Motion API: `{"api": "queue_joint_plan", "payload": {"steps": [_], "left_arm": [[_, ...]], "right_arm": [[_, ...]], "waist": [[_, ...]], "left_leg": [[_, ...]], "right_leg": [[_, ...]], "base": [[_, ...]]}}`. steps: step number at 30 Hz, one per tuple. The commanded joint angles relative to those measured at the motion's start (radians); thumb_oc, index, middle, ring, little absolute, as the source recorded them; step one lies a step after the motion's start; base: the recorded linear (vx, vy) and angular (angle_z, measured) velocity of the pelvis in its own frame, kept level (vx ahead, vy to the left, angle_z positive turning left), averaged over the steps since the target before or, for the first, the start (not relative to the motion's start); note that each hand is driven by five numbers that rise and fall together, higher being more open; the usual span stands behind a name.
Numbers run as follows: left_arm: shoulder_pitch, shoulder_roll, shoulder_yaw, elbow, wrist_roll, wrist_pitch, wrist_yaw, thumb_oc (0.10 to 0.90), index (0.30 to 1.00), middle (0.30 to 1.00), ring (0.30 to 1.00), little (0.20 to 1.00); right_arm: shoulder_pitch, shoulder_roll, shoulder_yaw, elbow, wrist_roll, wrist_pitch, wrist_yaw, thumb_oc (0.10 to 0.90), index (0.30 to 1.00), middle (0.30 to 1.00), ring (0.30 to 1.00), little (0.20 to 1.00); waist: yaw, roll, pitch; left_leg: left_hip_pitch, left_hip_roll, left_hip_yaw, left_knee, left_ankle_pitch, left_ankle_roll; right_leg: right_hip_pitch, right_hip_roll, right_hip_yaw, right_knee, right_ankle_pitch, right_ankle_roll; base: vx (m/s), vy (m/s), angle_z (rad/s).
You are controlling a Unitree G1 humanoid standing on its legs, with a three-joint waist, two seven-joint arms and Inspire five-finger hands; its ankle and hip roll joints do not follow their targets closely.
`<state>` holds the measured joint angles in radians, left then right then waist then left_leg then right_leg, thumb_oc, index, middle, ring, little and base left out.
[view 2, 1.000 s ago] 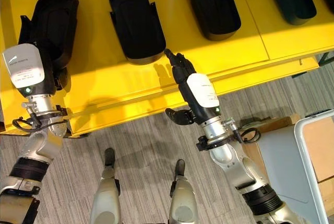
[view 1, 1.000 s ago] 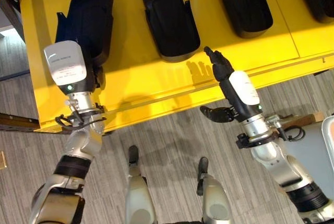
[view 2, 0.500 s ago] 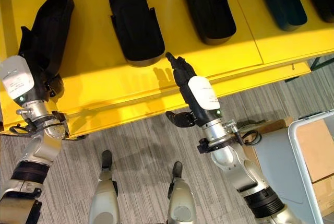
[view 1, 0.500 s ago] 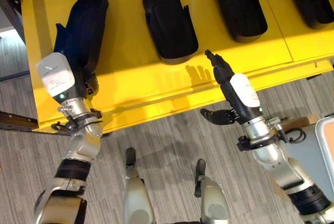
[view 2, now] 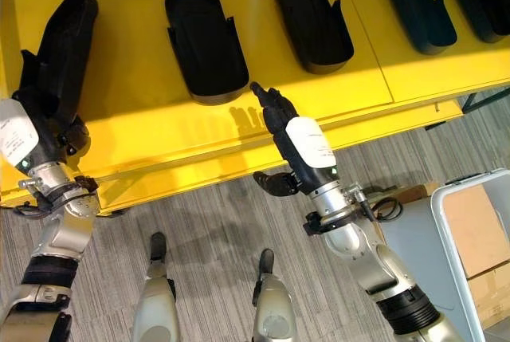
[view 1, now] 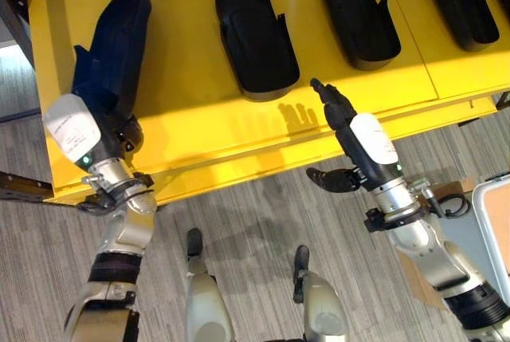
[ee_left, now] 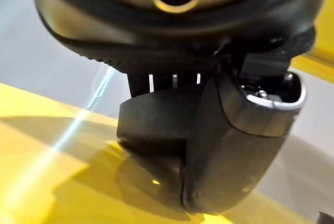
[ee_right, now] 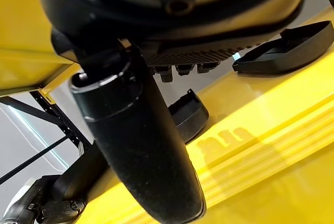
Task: Move parts from the plastic box to the shelf.
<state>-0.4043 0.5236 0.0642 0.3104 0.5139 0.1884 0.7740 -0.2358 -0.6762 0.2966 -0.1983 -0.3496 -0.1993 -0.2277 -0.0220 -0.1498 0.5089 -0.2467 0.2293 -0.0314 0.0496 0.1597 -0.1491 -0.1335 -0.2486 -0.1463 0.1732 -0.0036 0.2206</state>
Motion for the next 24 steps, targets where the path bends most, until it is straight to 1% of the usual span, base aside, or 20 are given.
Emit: {"api": "queue_joint_plan", "payload": {"steps": [1, 13, 20, 24], "left_arm": [[0.095, 0.04, 0.087, 0.053, -0.047, 0.029, 0.043, 0.4, 0.3, 0.3, 0.3, 0.3], [0.13, 0.033, 0.115, 0.019, -0.059, 0.029, 0.063, 0.4, 0.3, 0.3, 0.3, 0.3], [0.128, 0.033, 0.105, 0.018, -0.048, 0.027, 0.051, 0.4, 0.3, 0.3, 0.3, 0.3], [0.1, 0.039, 0.081, 0.022, -0.037, 0.027, 0.042, 0.4, 0.3, 0.3, 0.3, 0.3]], "right_arm": [[-0.022, 0.0, -0.078, -0.125, 0.048, -0.048, -0.043, 0.9, 1.0, 1.0, 1.0, 1.0], [-0.004, -0.011, -0.09, -0.134, 0.052, -0.048, -0.034, 0.9, 1.0, 1.0, 1.0, 1.0], [0.001, -0.013, -0.095, -0.136, 0.055, -0.047, -0.03, 0.9, 1.0, 1.0, 1.0, 1.0], [-0.007, -0.013, -0.092, -0.136, 0.057, -0.051, -0.036, 0.9, 1.0, 1.0, 1.0, 1.0]], "waist": [[0.028, -0.063, -0.096], [0.038, -0.072, -0.108], [0.035, -0.07, -0.112], [0.029, -0.067, -0.109]], "left_leg": [[0.036, 0.063, 0.057, 0.037, -0.058, -0.01], [0.022, 0.065, 0.046, 0.043, -0.059, -0.013], [0.017, 0.064, 0.044, 0.044, -0.057, -0.012], [0.016, 0.065, 0.047, 0.049, -0.058, -0.012]], "right_leg": [[-0.065, -0.01, -0.023, 0.061, 0.015, -0.049], [-0.063, -0.008, -0.035, 0.06, 0.015, -0.049], [-0.066, -0.007, -0.031, 0.061, 0.014, -0.051], [-0.07, -0.006, -0.028, 0.065, 0.015, -0.051]], "base": [[0.0, 0.0, 0.0], [0.0, -0.001, 0.01], [0.0, 0.0, 0.0], [0.0, 0.0, 0.0]]}}
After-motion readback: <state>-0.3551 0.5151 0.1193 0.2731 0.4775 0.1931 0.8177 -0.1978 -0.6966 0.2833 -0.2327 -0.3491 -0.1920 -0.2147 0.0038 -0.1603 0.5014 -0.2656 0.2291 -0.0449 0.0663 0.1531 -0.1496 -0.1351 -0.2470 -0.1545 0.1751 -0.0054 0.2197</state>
